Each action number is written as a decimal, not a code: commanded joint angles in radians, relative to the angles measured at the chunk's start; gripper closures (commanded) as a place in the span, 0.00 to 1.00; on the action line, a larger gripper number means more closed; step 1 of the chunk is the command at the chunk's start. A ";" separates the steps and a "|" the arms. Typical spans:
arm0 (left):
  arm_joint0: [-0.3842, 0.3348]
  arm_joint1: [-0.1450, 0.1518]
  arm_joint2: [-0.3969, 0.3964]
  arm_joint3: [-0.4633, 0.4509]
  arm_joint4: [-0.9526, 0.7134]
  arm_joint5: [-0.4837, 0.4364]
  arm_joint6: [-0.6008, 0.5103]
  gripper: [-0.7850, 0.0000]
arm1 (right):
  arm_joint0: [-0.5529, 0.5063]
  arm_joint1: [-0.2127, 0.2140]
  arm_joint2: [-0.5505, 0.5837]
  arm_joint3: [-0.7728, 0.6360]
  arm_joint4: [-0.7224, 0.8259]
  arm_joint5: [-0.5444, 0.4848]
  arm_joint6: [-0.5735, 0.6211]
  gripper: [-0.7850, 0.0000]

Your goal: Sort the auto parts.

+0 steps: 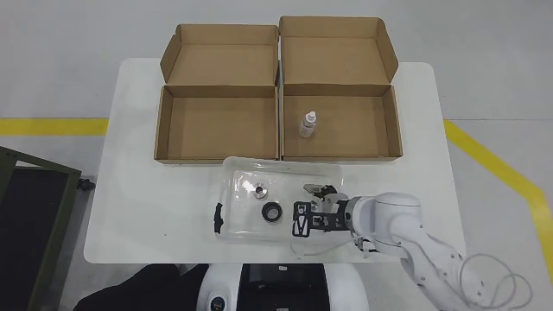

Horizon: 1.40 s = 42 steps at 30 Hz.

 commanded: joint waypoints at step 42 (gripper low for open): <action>0.000 0.000 0.000 0.000 0.000 0.000 0.000 0.00 | 0.026 0.011 0.046 -0.035 0.132 -0.010 -0.165 1.00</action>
